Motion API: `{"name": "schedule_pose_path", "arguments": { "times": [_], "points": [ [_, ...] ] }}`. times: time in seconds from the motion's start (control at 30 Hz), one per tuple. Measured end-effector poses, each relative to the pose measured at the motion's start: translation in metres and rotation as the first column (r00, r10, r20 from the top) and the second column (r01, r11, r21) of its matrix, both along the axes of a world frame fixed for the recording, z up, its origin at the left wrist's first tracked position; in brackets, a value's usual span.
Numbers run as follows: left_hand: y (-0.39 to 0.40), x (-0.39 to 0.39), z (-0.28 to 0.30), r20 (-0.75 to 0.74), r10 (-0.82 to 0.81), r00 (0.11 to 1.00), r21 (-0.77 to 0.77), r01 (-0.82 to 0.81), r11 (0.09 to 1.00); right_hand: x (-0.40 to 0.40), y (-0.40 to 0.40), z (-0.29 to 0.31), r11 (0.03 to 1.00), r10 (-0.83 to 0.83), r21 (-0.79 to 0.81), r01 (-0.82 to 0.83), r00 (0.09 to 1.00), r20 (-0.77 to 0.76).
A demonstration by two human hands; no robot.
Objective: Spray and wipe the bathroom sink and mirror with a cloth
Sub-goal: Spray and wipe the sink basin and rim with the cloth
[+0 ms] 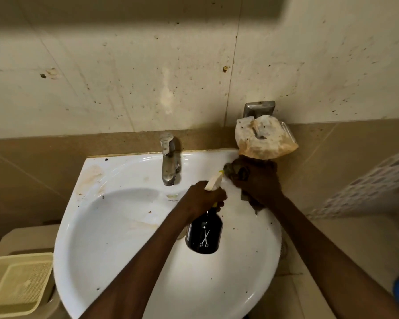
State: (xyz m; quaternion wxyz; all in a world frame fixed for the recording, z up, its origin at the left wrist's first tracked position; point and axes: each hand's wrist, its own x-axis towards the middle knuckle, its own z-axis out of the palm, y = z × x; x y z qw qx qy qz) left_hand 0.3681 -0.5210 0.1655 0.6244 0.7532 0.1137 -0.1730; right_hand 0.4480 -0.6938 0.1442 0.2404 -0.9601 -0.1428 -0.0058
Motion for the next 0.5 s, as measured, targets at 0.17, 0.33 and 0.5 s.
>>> {"name": "schedule_pose_path", "arguments": {
  "times": [0.17, 0.33, 0.5],
  "points": [
    [0.004, -0.025, -0.005, -0.113, -0.313, 0.943, -0.132, 0.298, 0.945, 0.009, -0.002, -0.007, 0.995, -0.070, 0.069, 0.071, 0.997, -0.020],
    [-0.005, -0.026, -0.002, -0.162, -0.436, 0.885, -0.079, 0.429, 0.900, 0.033, 0.003, -0.007, 0.997, -0.047, 0.059, 0.050, 0.997, -0.057],
    [-0.022, -0.038, -0.008, -0.126, -0.457, 0.880, -0.131, 0.442, 0.887, 0.026, -0.010, -0.019, 0.991, -0.044, 0.122, 0.059, 0.992, -0.121]
  ]
}}
